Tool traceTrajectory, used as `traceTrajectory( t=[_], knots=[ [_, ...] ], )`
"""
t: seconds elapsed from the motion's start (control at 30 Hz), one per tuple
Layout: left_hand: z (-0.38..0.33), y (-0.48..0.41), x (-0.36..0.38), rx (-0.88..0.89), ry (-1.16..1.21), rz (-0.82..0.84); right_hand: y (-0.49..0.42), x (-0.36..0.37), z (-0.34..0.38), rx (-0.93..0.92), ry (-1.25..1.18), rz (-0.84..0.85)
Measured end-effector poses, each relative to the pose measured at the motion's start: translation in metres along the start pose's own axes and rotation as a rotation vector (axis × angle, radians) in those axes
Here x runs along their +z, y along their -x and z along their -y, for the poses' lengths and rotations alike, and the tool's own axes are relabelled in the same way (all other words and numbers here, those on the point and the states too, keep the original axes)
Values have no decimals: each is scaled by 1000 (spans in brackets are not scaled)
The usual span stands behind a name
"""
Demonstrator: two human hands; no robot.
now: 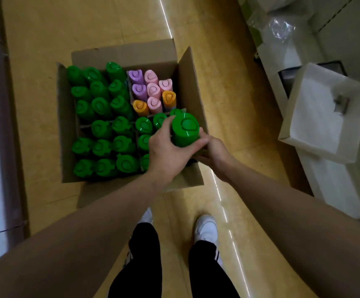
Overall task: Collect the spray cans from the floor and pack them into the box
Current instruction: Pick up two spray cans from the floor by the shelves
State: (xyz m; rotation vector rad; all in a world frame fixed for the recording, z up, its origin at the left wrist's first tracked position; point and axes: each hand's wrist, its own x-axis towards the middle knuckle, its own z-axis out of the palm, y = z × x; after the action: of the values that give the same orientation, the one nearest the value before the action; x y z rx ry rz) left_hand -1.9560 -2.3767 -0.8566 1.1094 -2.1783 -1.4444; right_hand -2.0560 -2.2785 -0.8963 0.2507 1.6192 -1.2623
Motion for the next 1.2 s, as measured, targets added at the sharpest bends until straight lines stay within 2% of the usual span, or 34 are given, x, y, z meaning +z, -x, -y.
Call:
traceTrajectory(
  t=[0.17, 0.27, 0.37, 0.47, 0.73, 0.8, 0.87, 1.0, 1.07, 1.2],
  knots=[
    [41, 10, 16, -76, -87, 166, -6, 3, -19, 98, -149, 0],
    [65, 5, 19, -45, -273, 259, -14, 4, -32, 144, -160, -40],
    [82, 0, 18, -56, -393, 306, -22, 6, -39, 165, -192, -49],
    [97, -7, 21, -49, -414, 331, -31, 8, -44, 203, -258, -45],
    [107, -27, 43, 68, -580, 357, -52, 2, -63, 202, -349, -134],
    [109, -27, 48, 148, -627, 307, -48, -5, -62, 179, -359, -223],
    [104, -24, 58, 199, -640, 237, -38, -24, -62, 117, -371, -388],
    [73, -11, 97, 381, -573, 234, -13, -98, -87, -19, -151, -776],
    [59, 0, 126, 457, -493, 286, 0, -149, -107, 39, 12, -946],
    [41, 33, 188, 523, -419, 405, 42, -243, -154, 276, 124, -1085]
  ],
)
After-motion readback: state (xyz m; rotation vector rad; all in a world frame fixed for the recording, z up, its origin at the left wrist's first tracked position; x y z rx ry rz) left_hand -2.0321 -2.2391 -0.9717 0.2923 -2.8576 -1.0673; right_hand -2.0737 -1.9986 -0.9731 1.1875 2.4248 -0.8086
